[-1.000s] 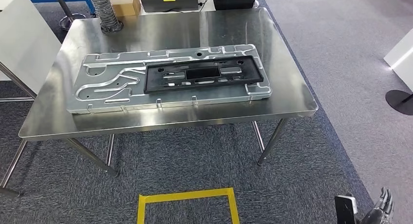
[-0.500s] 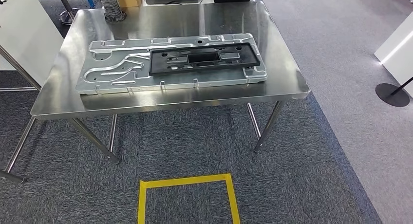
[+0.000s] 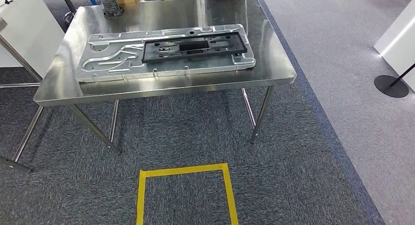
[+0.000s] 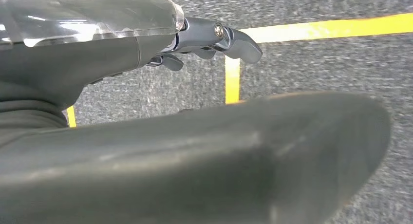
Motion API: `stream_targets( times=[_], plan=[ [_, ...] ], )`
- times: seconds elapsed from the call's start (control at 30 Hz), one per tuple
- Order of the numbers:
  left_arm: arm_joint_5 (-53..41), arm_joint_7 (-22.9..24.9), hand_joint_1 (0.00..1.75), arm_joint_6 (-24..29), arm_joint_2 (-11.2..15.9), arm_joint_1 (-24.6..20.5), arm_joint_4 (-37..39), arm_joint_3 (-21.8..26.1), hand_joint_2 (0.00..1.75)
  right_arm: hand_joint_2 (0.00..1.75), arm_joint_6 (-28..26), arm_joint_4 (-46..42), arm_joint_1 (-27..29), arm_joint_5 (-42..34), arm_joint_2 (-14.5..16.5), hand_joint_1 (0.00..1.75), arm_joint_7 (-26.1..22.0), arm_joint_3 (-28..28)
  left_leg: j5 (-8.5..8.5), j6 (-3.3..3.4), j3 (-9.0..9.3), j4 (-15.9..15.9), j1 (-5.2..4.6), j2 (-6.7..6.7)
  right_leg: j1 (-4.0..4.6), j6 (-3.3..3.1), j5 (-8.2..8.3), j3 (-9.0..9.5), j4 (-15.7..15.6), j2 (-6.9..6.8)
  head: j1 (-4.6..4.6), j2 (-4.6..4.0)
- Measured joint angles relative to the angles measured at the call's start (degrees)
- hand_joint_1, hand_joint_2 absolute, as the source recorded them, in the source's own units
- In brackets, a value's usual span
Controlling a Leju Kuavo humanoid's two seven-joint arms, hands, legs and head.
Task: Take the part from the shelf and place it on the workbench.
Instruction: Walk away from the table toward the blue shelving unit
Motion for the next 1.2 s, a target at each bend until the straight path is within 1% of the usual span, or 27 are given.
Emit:
stream_targets(
  times=[0.07, 0.1, 0.17, 0.2, 0.23, 0.3, 0.33, 0.37, 0.4, 0.43, 0.47, 0.5, 0.57, 0.6, 0.67, 0.7, 0.73, 0.8, 0.83, 0.87, 0.9, 0.93, 1.0, 1.07, 1.1, 1.13, 1.2],
  plan=[
    [-0.01, 0.01, 0.00, -0.05, 0.04, -0.03, 0.00, -0.02, 0.00, 0.00, 0.63, 0.03, -0.05, -0.22, 0.01, 0.00, 0.47, -0.08, 0.18, 0.15, 1.06, -1.32, -0.08, 0.00, 0.03, 0.02, 0.15, -0.23, 0.07, 0.01, 0.00, 0.00],
    [-0.05, 0.05, 0.00, -0.13, 0.16, -0.17, 0.00, -0.08, 0.00, 0.00, 1.98, 0.15, -0.23, -0.79, 0.15, 0.00, 1.69, -0.45, -0.89, 0.53, 3.40, -4.88, -0.29, 0.00, 0.05, 0.25, 0.62, -0.49, 0.26, -0.04, 0.00, 0.00],
    [-0.27, 0.51, 0.00, -0.27, 0.32, -0.30, 0.00, -0.36, 0.00, 0.00, 5.40, 0.52, -0.65, -2.09, 0.55, 0.00, 5.06, -1.65, -1.89, 1.97, 7.25, -12.10, -0.62, 0.18, -0.07, 1.31, 1.68, -1.29, 0.59, 0.02, 0.01, 0.00],
    [-0.38, 0.80, 0.00, -0.30, 0.39, -0.37, 0.00, -0.50, 0.00, 0.00, 7.17, 0.73, -0.88, -2.72, 0.80, 0.00, 6.69, -2.32, -2.08, 2.82, 8.59, -15.40, -0.75, 0.30, -0.22, 1.92, 0.78, -1.94, 1.59, 0.12, 0.01, 0.00],
    [-0.41, 1.07, 0.00, -0.25, 0.34, -0.29, 0.00, -0.57, 0.00, 0.00, 7.82, 0.84, -0.95, -2.86, 0.93, 0.00, 7.27, -2.68, -1.01, 3.32, 7.66, -15.52, -0.69, 0.42, -0.43, 2.40, -1.49, -2.61, 3.43, 0.27, 0.02, 0.00],
    [-0.30, 1.34, 0.00, -0.14, 0.33, -0.21, 0.00, -0.58, 0.00, 0.00, 8.43, 0.93, -1.04, -2.93, 1.14, 0.00, 7.41, -2.94, 0.55, 3.57, 5.70, -15.42, -0.69, 0.49, -0.80, 2.95, -7.90, -4.22, 10.35, 0.43, 0.02, 0.00],
    [-0.24, 1.44, 0.00, -0.09, 0.33, -0.16, 0.00, -0.58, 0.00, 0.00, 8.61, 0.96, -1.06, -2.93, 1.22, 0.00, 7.42, -2.98, 1.30, 3.49, 4.63, -15.26, -0.70, 0.51, -0.94, 3.22, -9.60, -4.74, 14.03, 0.43, 0.02, 0.00],
    [-0.19, 1.55, 0.00, -0.06, 0.33, -0.12, 0.00, -0.58, 0.00, 0.00, 8.77, 0.98, -1.09, -2.94, 1.28, 0.00, 7.39, -3.00, 2.02, 3.38, 3.49, -15.00, -0.69, 0.55, -1.07, 3.42, -9.79, -4.74, 16.68, 0.43, 0.02, 0.00],
    [-0.16, 1.63, 0.00, -0.04, 0.32, -0.11, 0.00, -0.58, 0.00, 0.00, 8.94, 0.99, -1.12, -2.94, 1.31, 0.00, 7.30, -3.00, 2.69, 3.23, 2.26, -14.62, -0.67, 0.58, -1.19, 3.56, -8.60, -3.87, 17.61, 0.43, 0.02, 0.00],
    [-0.17, 1.68, 0.00, -0.02, 0.30, -0.12, 0.00, -0.59, 0.00, 0.00, 9.09, 1.00, -1.15, -2.94, 1.33, 0.00, 7.17, -3.01, 3.28, 3.05, 1.06, -14.17, -0.63, 0.61, -1.31, 3.61, -6.83, -2.00, 16.45, 0.42, 0.02, 0.00],
    [-0.18, 1.72, 0.00, 0.01, 0.27, -0.15, 0.00, -0.60, 0.00, 0.00, 9.22, 1.00, -1.24, -2.94, 1.34, 0.00, 7.03, -3.01, 3.80, 2.85, -0.04, -13.64, -0.60, 0.61, -1.40, 3.57, -5.48, 0.85, 13.35, 0.43, 0.02, 0.00],
    [-0.20, 1.76, 0.00, 0.04, 0.23, -0.18, 0.00, -0.60, 0.00, 0.00, 9.30, 1.00, -1.39, -2.94, 1.36, 0.00, 6.88, -3.01, 4.24, 2.61, -1.04, -13.06, -0.65, 0.58, -1.38, 3.43, -5.29, 4.45, 8.80, 0.45, 0.02, 0.00],
    [-0.28, 1.88, 0.00, 0.09, 0.17, -0.24, 0.00, -0.62, 0.00, 0.00, 9.32, 1.00, -1.70, -2.85, 1.47, 0.00, 6.55, -3.02, 5.13, 1.99, -2.27, -12.24, -0.75, 0.56, -1.18, 2.76, -7.08, 9.77, 0.86, 0.51, 0.01, 0.00],
    [-0.35, 1.98, 0.00, 0.09, 0.16, -0.22, 0.00, -0.63, 0.00, 0.00, 9.34, 1.00, -1.79, -2.78, 1.54, 0.00, 6.37, -3.03, 5.64, 1.60, -2.61, -12.12, -0.75, 0.58, -0.96, 2.29, -7.81, 10.80, -1.10, 0.52, 0.01, 0.00],
    [-0.50, 2.17, 0.00, 0.10, 0.16, -0.08, 0.00, -0.68, 0.00, 0.00, 9.43, 1.03, -1.81, -2.69, 1.70, 0.00, 6.09, -3.06, 6.23, 0.83, -3.05, -12.07, -0.55, 0.54, -0.91, 1.23, -7.20, 10.14, -1.56, 0.38, 0.01, 0.00],
    [-0.52, 2.27, 0.00, 0.10, 0.16, 0.02, 0.00, -0.73, 0.00, 0.00, 9.48, 1.04, -1.82, -2.67, 1.76, 0.00, 6.04, -3.08, 5.16, 0.54, -3.51, -11.37, -0.45, 0.41, -0.94, 0.70, -6.57, 9.55, -1.58, 0.23, 0.01, 0.00],
    [-0.56, 2.37, 0.00, 0.10, 0.16, 0.12, 0.00, -0.83, 0.00, 0.00, 9.49, 1.06, -1.82, -2.68, 1.81, 0.00, 6.02, -3.11, 2.89, 0.31, -4.23, -9.58, -0.38, 0.27, -0.99, 0.24, -5.81, 8.78, -1.67, 0.08, 0.01, 0.00],
    [-0.77, 2.68, 0.00, 0.06, 0.12, 0.18, 0.00, -1.16, 0.00, 0.00, 9.39, 1.06, -1.84, -2.73, 1.84, 0.00, 6.01, -3.23, -3.46, 0.01, -6.07, -2.88, -0.22, 0.09, -0.82, -0.30, -4.29, 6.89, -1.61, -0.08, 0.01, 0.00],
    [-0.92, 2.84, 0.00, 0.02, 0.09, 0.17, 0.00, -1.37, 0.00, 0.00, 9.34, 1.06, -1.82, -2.78, 1.85, 0.00, 6.01, -3.33, -5.62, -0.10, -6.74, 0.93, -0.18, 0.07, -0.71, -0.36, -3.53, 5.84, -1.52, -0.09, 0.00, 0.00],
    [-1.04, 3.01, 0.00, -0.02, 0.08, 0.15, 0.00, -1.56, 0.00, 0.00, 9.30, 1.06, -1.82, -2.84, 1.86, 0.00, 5.99, -3.43, -6.26, -0.15, -6.90, 3.82, -0.16, 0.07, -0.61, -0.36, -2.81, 4.78, -1.34, -0.08, 0.00, 0.00],
    [-1.14, 3.15, 0.00, -0.04, 0.07, 0.11, 0.00, -1.74, 0.00, 0.00, 9.31, 1.06, -1.81, -2.91, 1.87, 0.00, 5.97, -3.54, -5.39, -0.12, -6.19, 5.03, -0.14, 0.06, -0.55, -0.30, -2.14, 3.67, -1.08, -0.08, 0.00, 0.00],
    [-1.17, 3.30, 0.00, -0.04, 0.08, 0.06, 0.00, -1.86, 0.00, 0.00, 9.33, 1.07, -1.81, -2.96, 1.89, 0.00, 5.94, -3.64, -3.71, -0.01, -4.54, 4.30, -0.15, 0.05, -0.52, -0.18, -1.54, 2.57, -0.76, -0.07, 0.00, 0.00],
    [-1.19, 3.54, 0.00, -0.04, 0.15, -0.16, 0.00, -1.98, 0.00, 0.00, 9.39, 1.07, -1.86, -3.02, 1.93, 0.00, 5.81, -3.82, -1.38, 0.46, 1.68, -2.64, -0.20, 0.02, -0.45, 0.17, -0.50, 0.71, -0.01, -0.02, 0.00, 0.00],
    [-1.14, 3.65, 0.00, -0.04, 0.24, -0.56, 0.00, -1.99, 0.00, 0.00, 9.53, 1.06, -1.94, -3.01, 1.96, 0.00, 5.54, -3.89, -2.63, 0.98, 7.67, -11.28, -0.39, 0.02, -0.28, 0.70, 0.28, -0.39, 0.68, -0.02, 0.01, 0.00],
    [-1.08, 3.71, 0.00, -0.03, 0.27, -0.72, 0.00, -2.00, 0.00, 0.00, 9.65, 1.06, -1.97, -2.99, 1.97, 0.00, 5.35, -3.90, -3.50, 1.25, 9.11, -13.76, -0.52, 0.02, -0.25, 1.06, 0.65, -0.67, 0.82, -0.05, 0.01, 0.00],
    [-0.95, 3.81, 0.00, 0.01, 0.27, -0.75, 0.00, -2.00, 0.00, 0.00, 9.77, 1.06, -1.97, -2.94, 1.97, 0.00, 5.10, -3.91, -3.81, 1.55, 9.37, -14.92, -0.60, 0.05, -0.26, 1.45, 1.08, -0.84, 0.84, -0.11, 0.01, 0.00],
    [-0.69, 4.07, 0.00, 0.07, 0.20, -0.59, 0.00, -2.00, 0.00, 0.00, 10.00, 1.06, -1.95, -2.84, 1.93, 0.00, 4.54, -3.93, -3.03, 2.35, 8.70, -15.14, -0.52, 0.21, -0.52, 2.21, 0.92, -1.32, 1.42, -0.02, 0.01, 0.00]
  ],
)
